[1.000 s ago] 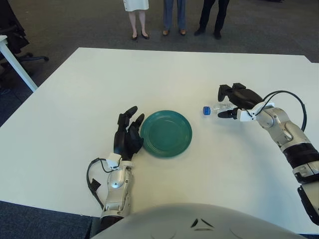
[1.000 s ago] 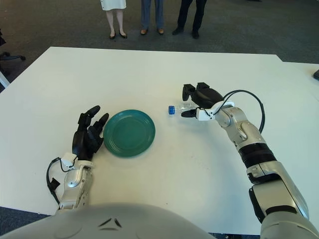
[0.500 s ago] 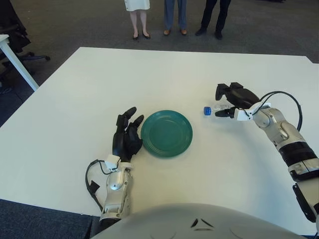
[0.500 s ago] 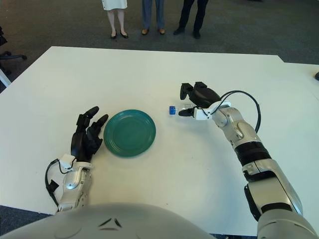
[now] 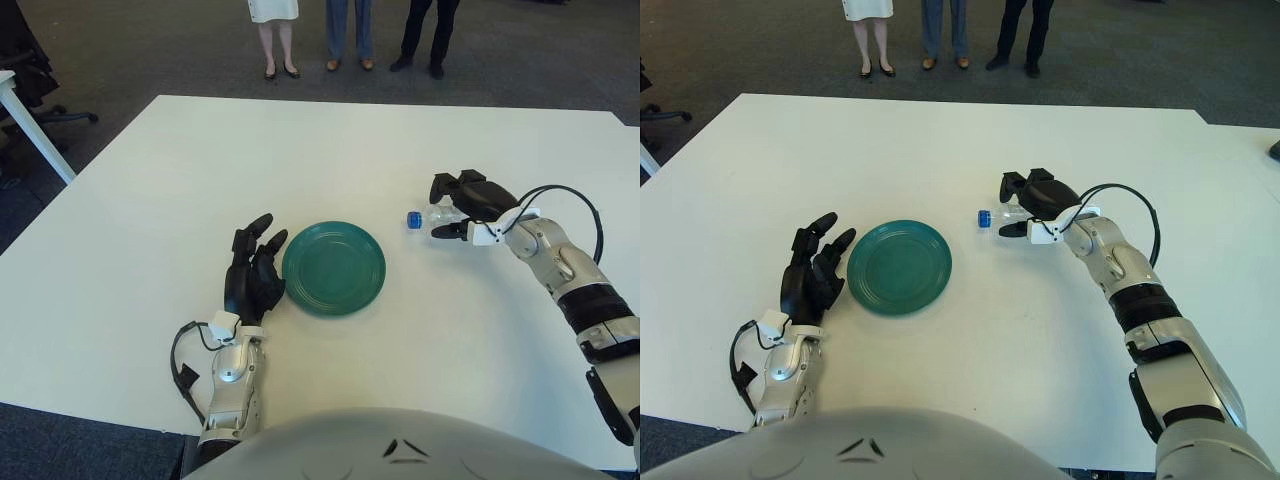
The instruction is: Put the bottle into the plate.
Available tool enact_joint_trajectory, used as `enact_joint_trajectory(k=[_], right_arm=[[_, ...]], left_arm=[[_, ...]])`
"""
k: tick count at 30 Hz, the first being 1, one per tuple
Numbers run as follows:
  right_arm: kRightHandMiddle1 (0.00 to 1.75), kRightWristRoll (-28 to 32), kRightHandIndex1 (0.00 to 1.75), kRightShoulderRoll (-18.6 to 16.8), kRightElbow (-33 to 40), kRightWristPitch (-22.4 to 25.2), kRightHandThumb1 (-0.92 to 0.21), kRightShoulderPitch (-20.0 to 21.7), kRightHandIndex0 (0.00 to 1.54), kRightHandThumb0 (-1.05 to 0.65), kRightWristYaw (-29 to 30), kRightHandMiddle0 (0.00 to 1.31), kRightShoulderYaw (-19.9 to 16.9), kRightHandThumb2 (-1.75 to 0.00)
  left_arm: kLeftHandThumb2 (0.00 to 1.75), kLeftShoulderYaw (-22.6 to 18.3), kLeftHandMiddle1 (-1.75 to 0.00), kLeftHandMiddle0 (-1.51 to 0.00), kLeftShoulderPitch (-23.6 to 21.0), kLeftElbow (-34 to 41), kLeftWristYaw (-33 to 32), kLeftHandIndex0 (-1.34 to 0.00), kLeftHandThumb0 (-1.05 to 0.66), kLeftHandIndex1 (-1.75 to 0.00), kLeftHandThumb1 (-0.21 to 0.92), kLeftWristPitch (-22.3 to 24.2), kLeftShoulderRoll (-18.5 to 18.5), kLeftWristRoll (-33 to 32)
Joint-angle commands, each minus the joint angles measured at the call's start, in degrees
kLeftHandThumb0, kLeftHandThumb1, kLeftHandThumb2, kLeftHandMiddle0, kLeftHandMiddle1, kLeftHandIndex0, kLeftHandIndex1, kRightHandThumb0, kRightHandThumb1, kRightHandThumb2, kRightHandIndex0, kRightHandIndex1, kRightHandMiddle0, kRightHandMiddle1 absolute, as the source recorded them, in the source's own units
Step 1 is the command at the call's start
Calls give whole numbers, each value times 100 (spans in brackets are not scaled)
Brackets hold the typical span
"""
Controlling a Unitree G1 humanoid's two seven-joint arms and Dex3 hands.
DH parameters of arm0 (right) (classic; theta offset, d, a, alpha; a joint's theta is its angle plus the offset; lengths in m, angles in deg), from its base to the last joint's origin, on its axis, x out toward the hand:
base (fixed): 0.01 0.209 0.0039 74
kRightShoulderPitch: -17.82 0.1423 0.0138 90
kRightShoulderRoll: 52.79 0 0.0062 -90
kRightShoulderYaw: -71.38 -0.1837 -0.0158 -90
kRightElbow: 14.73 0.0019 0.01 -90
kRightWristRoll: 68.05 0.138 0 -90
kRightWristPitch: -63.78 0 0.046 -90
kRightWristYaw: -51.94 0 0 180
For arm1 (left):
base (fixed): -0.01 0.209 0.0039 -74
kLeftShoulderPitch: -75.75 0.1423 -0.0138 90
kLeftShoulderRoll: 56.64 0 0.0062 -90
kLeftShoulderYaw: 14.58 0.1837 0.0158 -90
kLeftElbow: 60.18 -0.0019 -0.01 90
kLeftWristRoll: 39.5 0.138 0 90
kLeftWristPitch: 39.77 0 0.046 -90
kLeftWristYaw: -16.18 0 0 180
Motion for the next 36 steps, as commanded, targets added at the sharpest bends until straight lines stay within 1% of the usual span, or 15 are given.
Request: enact_joint_trajectory(k=[1,5,8,10,11,12,14,17,19,23,26,30,32,34,36], right_arm=[[100,-138,44,79,39,76,-92,128,38,-95,-39,2,77,-47],[92,-297,21,146,189,262,-92,122,34,-101,-251,0,163,-49],[86,-371,13,160,255,349,-92,106,31,-103,-331,0,194,-50],[78,-399,8,168,291,381,-92,88,27,-104,-356,0,201,-52],[76,-438,7,187,267,376,-92,85,26,-104,-341,0,224,-53],[70,-517,5,214,173,338,-92,103,24,-105,-277,0,279,-56],[62,-613,3,243,57,292,-92,128,21,-105,-196,0,347,-59],[56,-690,1,289,67,247,-92,134,19,-105,-179,0,391,-62],[49,-763,1,334,72,199,-92,155,17,-105,-174,0,440,-65],[31,-941,1,490,39,-41,-92,231,12,-105,-217,0,597,-74],[24,-918,0,548,-6,-162,-92,256,10,-105,-223,0,620,-78],[21,-858,0,614,13,-273,-92,233,10,-105,-271,0,597,-81],[26,-823,0,635,-21,-334,-92,240,10,-105,-302,0,591,-81],[33,-763,0,674,-75,-429,-92,240,11,-105,-343,0,576,-81],[46,-693,0,717,-147,-538,-92,247,12,-105,-387,0,564,-80]], left_arm=[[85,23,-40,-48,79,146,38,-18,-85,-96,92,-45,-27,106],[85,33,-38,-47,161,317,58,-17,-84,-95,92,142,-26,74],[85,37,-37,-47,194,387,99,-18,-82,-95,92,160,-17,24],[86,39,-33,-49,216,423,118,-18,-81,-95,92,162,-12,9],[86,43,-32,-49,228,441,125,-18,-81,-94,92,164,-6,1],[86,46,-32,-49,239,469,127,-18,-80,-94,92,193,3,-10],[86,47,-30,-49,251,503,133,-18,-79,-94,92,234,15,-21],[86,57,-29,-49,296,583,134,-18,-78,-94,92,296,24,-29],[86,64,-29,-49,321,640,126,-18,-78,-94,92,355,31,-37],[86,96,-25,-49,420,836,104,-19,-76,-93,92,493,36,-42],[87,110,-22,-50,482,956,82,-20,-76,-92,92,572,35,-8],[89,142,-20,-51,577,1122,62,-20,-75,-92,92,643,35,53],[90,155,-19,-51,608,1179,55,-19,-75,-91,92,662,34,83],[91,176,-18,-52,660,1270,41,-19,-75,-91,92,705,44,109],[92,195,-18,-52,712,1368,25,-19,-74,-90,92,761,58,134]])
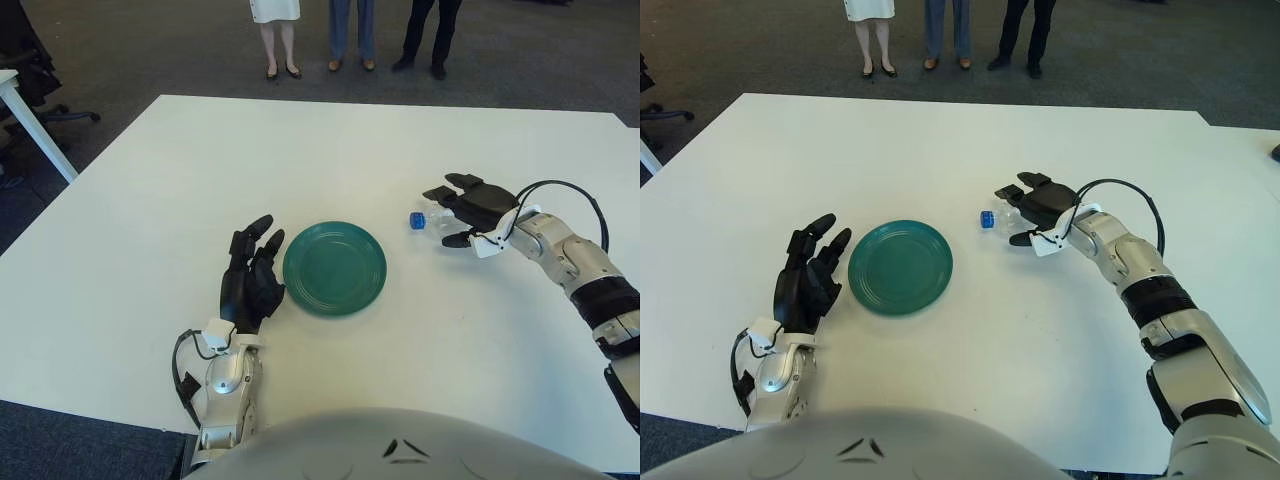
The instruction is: Put the bottle into the plate.
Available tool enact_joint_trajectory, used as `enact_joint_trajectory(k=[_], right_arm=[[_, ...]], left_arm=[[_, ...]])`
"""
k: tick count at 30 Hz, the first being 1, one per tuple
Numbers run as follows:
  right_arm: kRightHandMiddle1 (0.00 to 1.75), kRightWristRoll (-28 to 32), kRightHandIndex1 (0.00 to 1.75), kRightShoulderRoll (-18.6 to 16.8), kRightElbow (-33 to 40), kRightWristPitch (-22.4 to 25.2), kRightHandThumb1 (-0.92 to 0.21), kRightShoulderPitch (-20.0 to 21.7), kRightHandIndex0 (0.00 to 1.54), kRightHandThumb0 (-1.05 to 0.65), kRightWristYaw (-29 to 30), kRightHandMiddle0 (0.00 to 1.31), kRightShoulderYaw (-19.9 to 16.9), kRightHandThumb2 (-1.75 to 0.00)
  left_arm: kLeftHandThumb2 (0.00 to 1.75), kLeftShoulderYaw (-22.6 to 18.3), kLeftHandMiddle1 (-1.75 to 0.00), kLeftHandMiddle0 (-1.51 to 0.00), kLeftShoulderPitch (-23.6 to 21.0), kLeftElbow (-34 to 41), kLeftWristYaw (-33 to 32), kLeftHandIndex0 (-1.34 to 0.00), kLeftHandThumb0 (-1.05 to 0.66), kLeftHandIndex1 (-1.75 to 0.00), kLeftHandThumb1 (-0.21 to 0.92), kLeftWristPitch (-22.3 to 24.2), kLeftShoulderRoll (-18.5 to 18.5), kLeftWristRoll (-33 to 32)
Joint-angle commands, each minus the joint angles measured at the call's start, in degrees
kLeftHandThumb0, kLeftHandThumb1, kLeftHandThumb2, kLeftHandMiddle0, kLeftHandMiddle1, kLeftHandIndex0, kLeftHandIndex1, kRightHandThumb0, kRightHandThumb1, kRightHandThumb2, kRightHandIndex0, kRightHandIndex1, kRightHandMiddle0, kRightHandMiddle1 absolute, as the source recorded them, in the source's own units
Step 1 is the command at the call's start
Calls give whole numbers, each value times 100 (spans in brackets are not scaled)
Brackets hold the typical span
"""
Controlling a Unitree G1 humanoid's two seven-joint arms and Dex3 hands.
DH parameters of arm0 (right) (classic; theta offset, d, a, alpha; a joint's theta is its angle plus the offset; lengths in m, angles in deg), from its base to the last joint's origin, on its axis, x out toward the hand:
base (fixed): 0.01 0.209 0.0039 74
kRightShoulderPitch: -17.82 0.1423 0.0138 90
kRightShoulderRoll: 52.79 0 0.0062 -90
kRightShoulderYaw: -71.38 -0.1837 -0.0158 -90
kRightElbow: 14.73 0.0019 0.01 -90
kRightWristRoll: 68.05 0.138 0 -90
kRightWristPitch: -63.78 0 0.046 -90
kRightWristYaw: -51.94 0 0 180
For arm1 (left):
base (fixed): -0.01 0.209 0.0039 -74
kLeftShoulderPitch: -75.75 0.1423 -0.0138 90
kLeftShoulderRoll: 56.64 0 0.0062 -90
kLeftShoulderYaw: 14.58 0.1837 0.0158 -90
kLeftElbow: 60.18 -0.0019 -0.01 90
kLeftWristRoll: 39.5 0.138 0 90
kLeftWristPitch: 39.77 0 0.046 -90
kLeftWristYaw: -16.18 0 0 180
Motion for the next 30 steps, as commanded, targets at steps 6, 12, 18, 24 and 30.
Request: enact_joint_trajectory(k=[6,12,18,24,30], right_arm=[[66,192,1,246,-198,-307,-92,-30,15,-105,-176,0,-18,-78],[75,294,4,300,-54,-288,-92,-128,21,-105,-313,0,-69,-75],[83,363,7,312,93,-219,-92,-222,28,-105,-311,0,-145,-71],[99,440,63,295,179,-160,-92,-310,12,-105,-271,0,-264,-67],[120,623,105,238,226,-116,-92,-379,7,-105,-276,0,-389,-64]], left_arm=[[93,93,-17,-55,217,372,-93,-20,-75,-91,92,218,55,75],[93,132,-17,-55,326,488,-102,-22,-76,-92,92,304,58,29],[94,153,-15,-55,373,508,-60,-23,-78,-92,92,272,43,-7],[94,159,-14,-56,399,527,-80,-23,-79,-92,92,247,44,8],[94,141,-14,-57,424,538,-117,-23,-80,-93,92,205,43,65]])
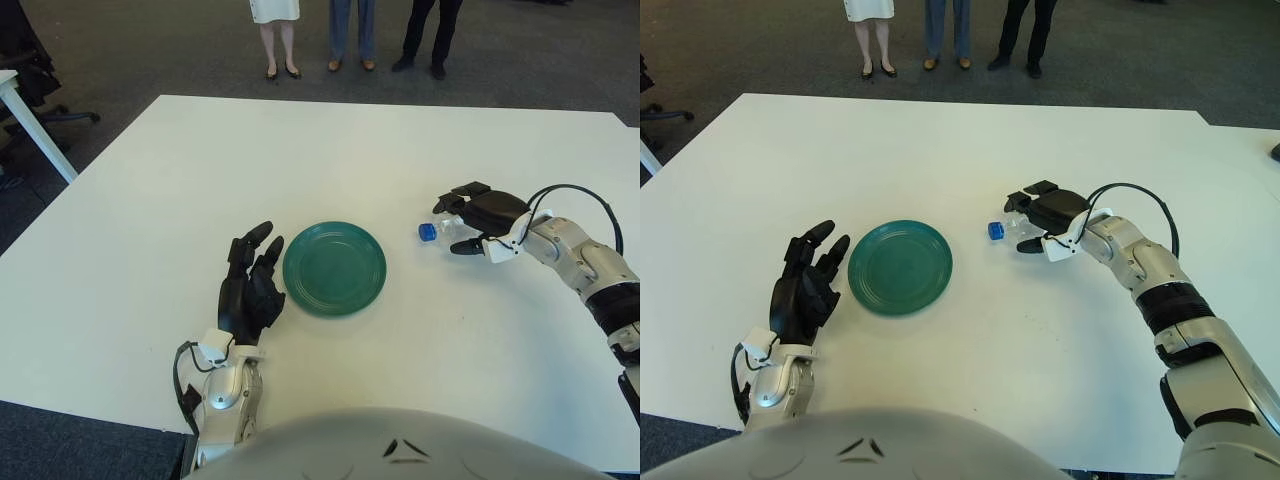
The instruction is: Put the bottle into the plate.
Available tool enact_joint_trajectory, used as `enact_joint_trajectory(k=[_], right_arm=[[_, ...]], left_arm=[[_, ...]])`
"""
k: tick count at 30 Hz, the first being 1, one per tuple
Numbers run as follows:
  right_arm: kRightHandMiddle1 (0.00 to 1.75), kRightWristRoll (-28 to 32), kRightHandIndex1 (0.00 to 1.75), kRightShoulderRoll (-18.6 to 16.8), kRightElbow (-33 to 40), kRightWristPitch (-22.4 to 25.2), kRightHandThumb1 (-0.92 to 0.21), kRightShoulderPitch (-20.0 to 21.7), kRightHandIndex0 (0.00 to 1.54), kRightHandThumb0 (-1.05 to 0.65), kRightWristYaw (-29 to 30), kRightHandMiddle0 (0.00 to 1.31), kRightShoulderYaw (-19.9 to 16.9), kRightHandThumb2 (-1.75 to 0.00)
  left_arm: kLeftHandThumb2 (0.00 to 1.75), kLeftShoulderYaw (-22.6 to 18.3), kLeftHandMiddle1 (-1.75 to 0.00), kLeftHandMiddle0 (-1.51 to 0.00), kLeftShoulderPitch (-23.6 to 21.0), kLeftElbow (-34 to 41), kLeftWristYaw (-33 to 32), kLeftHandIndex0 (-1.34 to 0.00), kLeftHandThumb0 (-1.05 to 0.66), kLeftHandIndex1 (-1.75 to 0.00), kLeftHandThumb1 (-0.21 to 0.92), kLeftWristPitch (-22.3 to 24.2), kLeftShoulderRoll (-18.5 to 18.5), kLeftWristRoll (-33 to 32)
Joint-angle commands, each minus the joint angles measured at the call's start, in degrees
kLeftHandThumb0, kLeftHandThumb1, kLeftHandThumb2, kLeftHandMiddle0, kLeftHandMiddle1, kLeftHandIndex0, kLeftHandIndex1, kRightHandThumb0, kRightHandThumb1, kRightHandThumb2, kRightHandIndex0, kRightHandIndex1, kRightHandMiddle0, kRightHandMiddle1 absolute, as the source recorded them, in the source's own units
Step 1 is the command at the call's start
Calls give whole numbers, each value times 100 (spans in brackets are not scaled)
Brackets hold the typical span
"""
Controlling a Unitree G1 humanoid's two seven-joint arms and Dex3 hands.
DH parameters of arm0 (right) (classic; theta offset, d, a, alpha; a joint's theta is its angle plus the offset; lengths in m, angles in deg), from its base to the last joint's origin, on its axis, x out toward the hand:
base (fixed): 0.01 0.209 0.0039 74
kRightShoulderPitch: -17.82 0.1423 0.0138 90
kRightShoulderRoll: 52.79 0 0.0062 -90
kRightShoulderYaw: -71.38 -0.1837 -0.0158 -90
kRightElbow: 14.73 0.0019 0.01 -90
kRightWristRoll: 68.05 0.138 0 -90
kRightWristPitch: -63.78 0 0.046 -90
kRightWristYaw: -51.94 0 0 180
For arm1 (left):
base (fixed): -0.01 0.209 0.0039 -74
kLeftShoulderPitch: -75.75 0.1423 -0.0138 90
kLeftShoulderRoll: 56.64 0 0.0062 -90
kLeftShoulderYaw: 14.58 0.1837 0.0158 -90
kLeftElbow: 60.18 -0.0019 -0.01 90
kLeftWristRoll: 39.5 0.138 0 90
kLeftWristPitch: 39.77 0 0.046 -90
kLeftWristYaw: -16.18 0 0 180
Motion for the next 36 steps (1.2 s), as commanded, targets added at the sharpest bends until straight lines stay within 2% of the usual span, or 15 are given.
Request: enact_joint_trajectory(k=[1,5,9,11,16,21,24,26,28,29,32,36], right_arm=[[123,140,109,14,89,57,-92,-62,7,-105,-20,0,-127,-63],[135,206,122,-15,110,86,-92,-86,10,-105,-35,3,-171,-54],[141,262,127,-28,169,132,-92,-117,13,-105,-64,6,-206,-47],[145,277,142,-30,190,152,-92,-125,14,-105,-73,8,-211,-43],[153,326,162,-61,185,169,-92,-135,16,-102,-40,10,-235,-38],[161,377,172,-114,150,130,-92,-144,24,-95,39,12,-278,-30],[167,396,174,-163,72,67,-92,-117,39,-90,105,15,-287,-26],[172,420,174,-196,33,12,-92,-115,55,-84,156,25,-298,-25],[173,439,174,-221,9,-34,-91,-124,59,-80,211,32,-311,-23],[171,439,175,-232,-15,-55,-76,-120,63,-66,241,39,-311,-51],[173,383,175,-258,-117,-116,-55,-93,71,-52,396,47,-288,-92],[174,334,175,-282,-204,-209,-47,-76,76,-47,616,51,-288,-109]], left_arm=[[94,-12,-14,-57,11,46,-39,-23,-80,-93,92,-76,4,59],[95,-23,-13,-56,8,-16,-27,-22,-80,-93,92,-169,-12,65],[95,-33,-12,-56,10,-60,-9,-22,-80,-92,92,-258,-28,54],[94,-37,-12,-57,4,-87,-6,-22,-80,-93,92,-293,-33,50],[92,-50,-12,-58,-5,-130,3,-22,-80,-93,92,-367,-38,20],[92,-84,-12,-60,-15,-200,21,-23,-79,-93,92,-472,-54,-4],[92,-96,-12,-60,-11,-215,43,-23,-78,-93,92,-495,-66,-28],[92,-110,-11,-59,1,-230,71,-22,-78,-93,92,-517,-78,-72],[92,-125,-11,-59,11,-243,87,-22,-79,-93,92,-547,-82,-99],[92,-131,-10,-58,12,-251,90,-22,-79,-93,92,-562,-80,-102],[93,-154,-9,-57,10,-293,86,-21,-80,-92,92,-616,-82,-75],[93,-173,-9,-57,2,-336,100,-21,-80,-92,92,-670,-77,-72]])
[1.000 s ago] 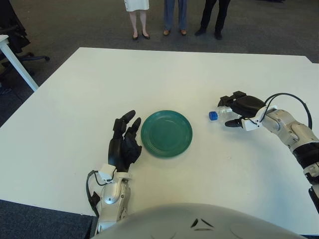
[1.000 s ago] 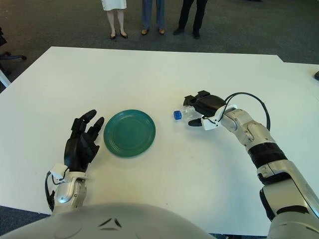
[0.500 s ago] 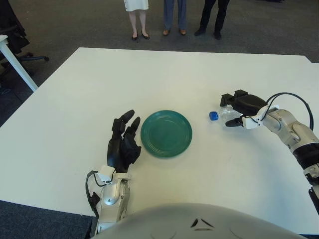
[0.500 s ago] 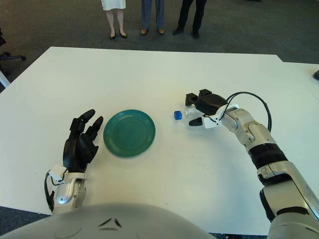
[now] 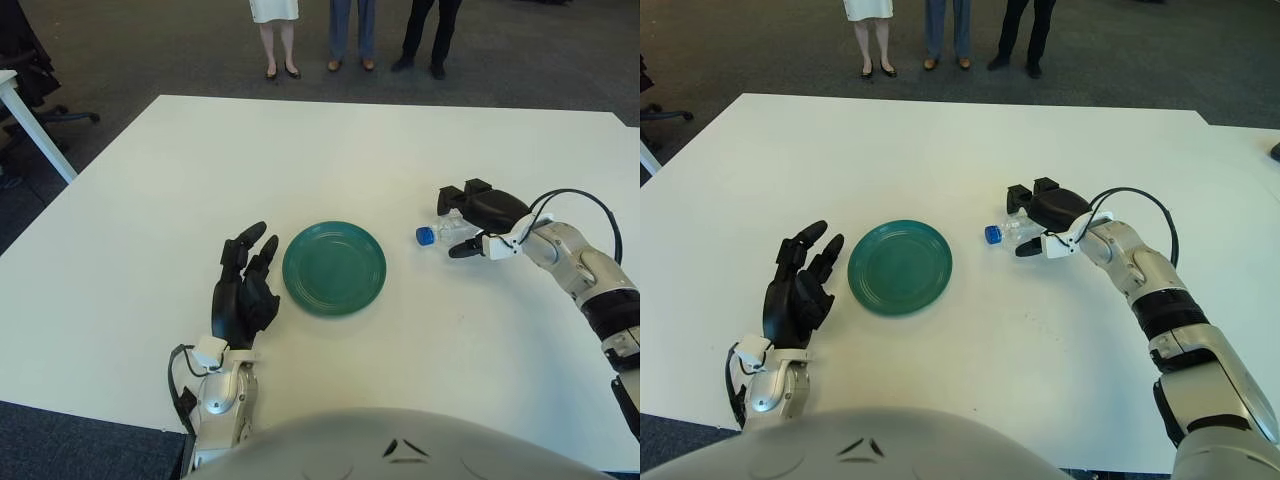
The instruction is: Put the bottle into the plate.
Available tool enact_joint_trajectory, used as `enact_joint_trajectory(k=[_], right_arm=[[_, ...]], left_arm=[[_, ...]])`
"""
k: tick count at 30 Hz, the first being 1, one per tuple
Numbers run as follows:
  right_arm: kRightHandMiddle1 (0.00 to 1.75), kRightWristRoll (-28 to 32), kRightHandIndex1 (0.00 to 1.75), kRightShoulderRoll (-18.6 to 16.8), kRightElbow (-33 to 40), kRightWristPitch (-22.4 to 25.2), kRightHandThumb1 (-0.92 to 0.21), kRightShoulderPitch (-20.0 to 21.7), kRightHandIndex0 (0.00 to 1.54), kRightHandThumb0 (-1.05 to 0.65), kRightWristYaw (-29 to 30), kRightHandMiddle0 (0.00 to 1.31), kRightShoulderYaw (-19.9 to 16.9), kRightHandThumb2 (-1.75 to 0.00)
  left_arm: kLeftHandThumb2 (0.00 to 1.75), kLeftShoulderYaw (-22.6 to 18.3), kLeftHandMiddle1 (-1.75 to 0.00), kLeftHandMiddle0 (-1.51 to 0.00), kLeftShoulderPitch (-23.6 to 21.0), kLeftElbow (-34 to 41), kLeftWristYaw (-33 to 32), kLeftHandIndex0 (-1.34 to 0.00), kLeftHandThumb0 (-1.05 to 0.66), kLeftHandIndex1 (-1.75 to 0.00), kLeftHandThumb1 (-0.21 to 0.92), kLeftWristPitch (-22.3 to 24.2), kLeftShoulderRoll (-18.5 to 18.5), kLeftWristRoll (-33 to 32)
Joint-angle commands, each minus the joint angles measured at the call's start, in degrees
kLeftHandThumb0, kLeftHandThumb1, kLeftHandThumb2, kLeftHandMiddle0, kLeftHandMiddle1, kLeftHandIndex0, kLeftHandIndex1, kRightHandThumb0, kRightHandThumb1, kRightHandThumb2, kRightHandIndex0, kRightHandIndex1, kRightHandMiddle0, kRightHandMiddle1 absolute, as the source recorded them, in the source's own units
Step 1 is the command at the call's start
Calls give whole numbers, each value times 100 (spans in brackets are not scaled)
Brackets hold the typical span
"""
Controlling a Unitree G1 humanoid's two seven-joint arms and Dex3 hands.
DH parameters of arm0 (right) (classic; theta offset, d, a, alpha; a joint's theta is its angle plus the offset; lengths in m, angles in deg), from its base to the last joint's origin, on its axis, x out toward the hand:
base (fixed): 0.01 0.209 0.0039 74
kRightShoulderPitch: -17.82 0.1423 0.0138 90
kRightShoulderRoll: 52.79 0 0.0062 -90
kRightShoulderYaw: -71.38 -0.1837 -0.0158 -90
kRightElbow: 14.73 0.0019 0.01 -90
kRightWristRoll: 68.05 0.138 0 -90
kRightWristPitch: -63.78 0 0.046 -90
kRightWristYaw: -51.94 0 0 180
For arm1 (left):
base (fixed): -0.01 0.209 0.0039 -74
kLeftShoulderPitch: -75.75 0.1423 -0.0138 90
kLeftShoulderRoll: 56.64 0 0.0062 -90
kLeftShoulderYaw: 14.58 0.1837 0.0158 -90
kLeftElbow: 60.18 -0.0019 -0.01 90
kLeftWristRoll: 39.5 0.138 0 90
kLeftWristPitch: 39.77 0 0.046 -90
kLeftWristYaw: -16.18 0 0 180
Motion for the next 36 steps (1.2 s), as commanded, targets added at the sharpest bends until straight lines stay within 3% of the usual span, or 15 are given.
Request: enact_joint_trajectory(k=[1,15,36], right_arm=[[174,-1,175,-37,-129,-122,-44,50,80,-46,309,52,-64,-113],[175,13,175,-95,-314,-303,-31,132,111,-48,624,62,-51,-132],[175,253,175,-213,-506,-386,-34,177,122,-47,609,59,-134,-128]], left_arm=[[92,-31,-8,-56,-11,-74,37,-21,-81,-92,92,-103,-23,-23],[87,-71,-7,-58,-50,-185,48,-21,-84,-95,92,-232,9,-53],[85,-63,-7,-60,-116,-283,99,-22,-83,-96,92,-250,48,-220]])
